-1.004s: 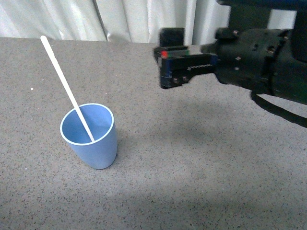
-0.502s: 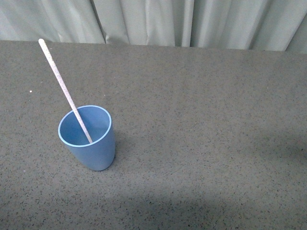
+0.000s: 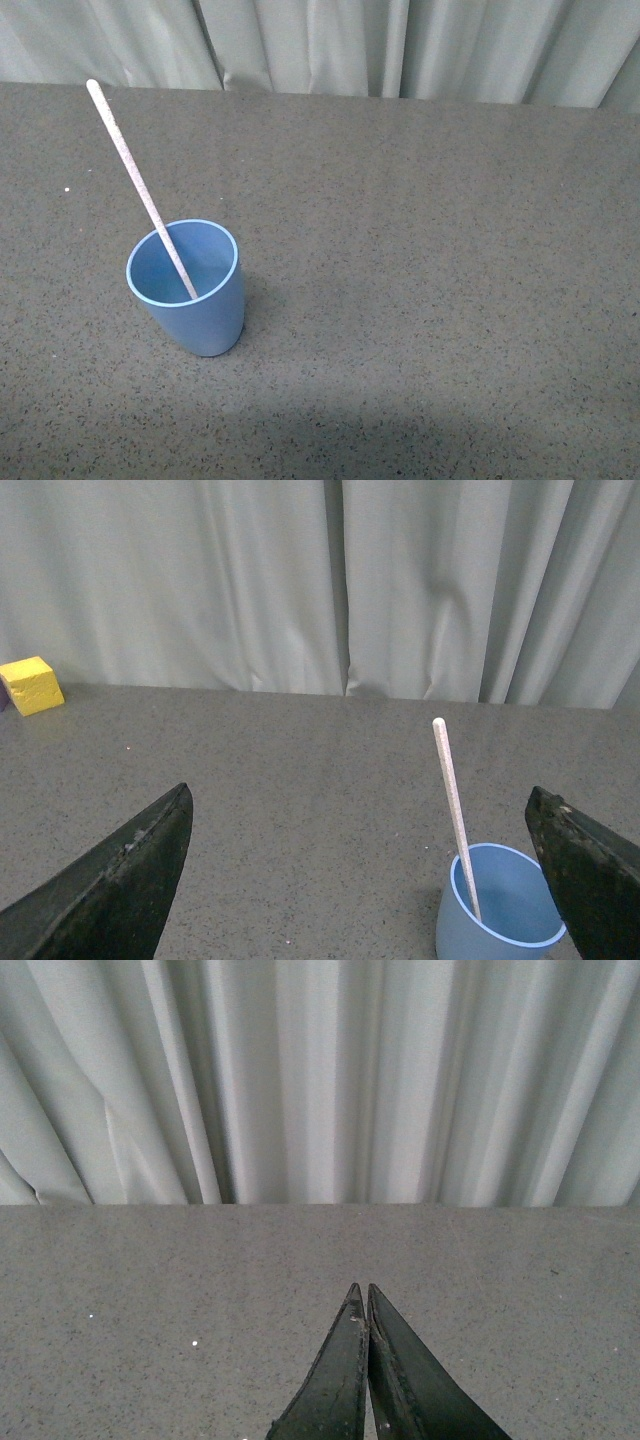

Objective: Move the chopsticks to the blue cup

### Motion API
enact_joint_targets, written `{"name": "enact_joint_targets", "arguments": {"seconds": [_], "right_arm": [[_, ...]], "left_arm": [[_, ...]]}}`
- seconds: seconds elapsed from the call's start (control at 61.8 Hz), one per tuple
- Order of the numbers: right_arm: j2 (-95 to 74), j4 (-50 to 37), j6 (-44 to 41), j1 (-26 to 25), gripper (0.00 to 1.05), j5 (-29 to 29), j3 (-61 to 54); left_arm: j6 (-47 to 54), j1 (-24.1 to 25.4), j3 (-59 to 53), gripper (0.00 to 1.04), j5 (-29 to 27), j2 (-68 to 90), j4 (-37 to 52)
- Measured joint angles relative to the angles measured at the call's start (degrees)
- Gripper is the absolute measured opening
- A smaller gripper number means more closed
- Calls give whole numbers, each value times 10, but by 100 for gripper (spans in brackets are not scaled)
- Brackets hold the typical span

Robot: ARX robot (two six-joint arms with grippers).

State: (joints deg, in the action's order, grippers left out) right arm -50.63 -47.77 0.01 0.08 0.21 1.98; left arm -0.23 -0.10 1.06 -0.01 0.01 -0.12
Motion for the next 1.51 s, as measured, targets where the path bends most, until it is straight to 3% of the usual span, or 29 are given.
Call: {"name": "enact_joint_targets", "arguments": {"seconds": [0.713, 1.393, 1.474, 1.506], "right_arm": [[280, 250, 0, 0, 1, -3, -17], [406, 375, 0, 0, 1, -3, -17], [484, 472, 0, 0, 1, -3, -17], [497, 474, 0, 0, 1, -3, -17]], "left_arm": [[0, 0, 0, 98, 0, 0, 0], [0, 0, 0, 98, 0, 0, 0], [0, 0, 0, 98, 0, 0, 0], [0, 0, 0, 98, 0, 0, 0]]}}
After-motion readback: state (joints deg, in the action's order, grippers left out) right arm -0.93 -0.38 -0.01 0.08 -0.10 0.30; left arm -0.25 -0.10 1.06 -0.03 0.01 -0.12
